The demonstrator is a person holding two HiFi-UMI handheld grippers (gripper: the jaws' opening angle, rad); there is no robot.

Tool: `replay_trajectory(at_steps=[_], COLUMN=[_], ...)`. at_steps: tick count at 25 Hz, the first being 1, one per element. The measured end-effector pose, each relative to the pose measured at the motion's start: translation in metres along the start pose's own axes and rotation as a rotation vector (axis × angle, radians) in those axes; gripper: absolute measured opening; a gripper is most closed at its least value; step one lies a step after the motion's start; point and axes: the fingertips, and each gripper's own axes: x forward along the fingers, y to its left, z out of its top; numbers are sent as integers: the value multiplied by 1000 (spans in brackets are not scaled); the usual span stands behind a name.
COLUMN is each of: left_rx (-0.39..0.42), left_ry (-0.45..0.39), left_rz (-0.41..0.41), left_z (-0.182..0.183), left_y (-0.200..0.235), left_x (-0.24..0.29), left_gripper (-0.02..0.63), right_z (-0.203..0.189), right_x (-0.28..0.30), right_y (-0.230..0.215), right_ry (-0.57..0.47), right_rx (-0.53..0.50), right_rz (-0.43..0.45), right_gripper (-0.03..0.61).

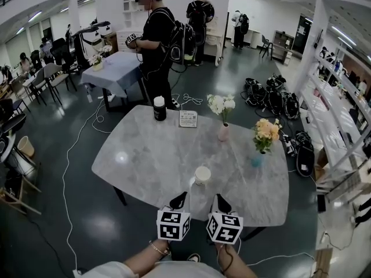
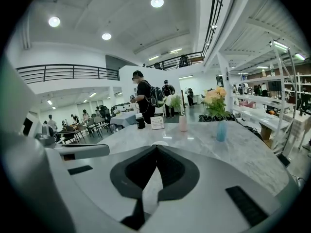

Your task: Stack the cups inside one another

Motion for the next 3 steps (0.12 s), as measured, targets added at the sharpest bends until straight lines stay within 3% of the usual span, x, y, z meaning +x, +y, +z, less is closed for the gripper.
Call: replay_trajectory(at_steps=[3], left_rx=[-4], left_ry=[4], left_rz=[5], left_z=[0], left_y=[1], left_x=[-5], left_gripper=[0], right_z=[0], right_x=[-3], right_y=[3], right_ry=[1], right_rx=[2], right_rz=[2], right_gripper=[6])
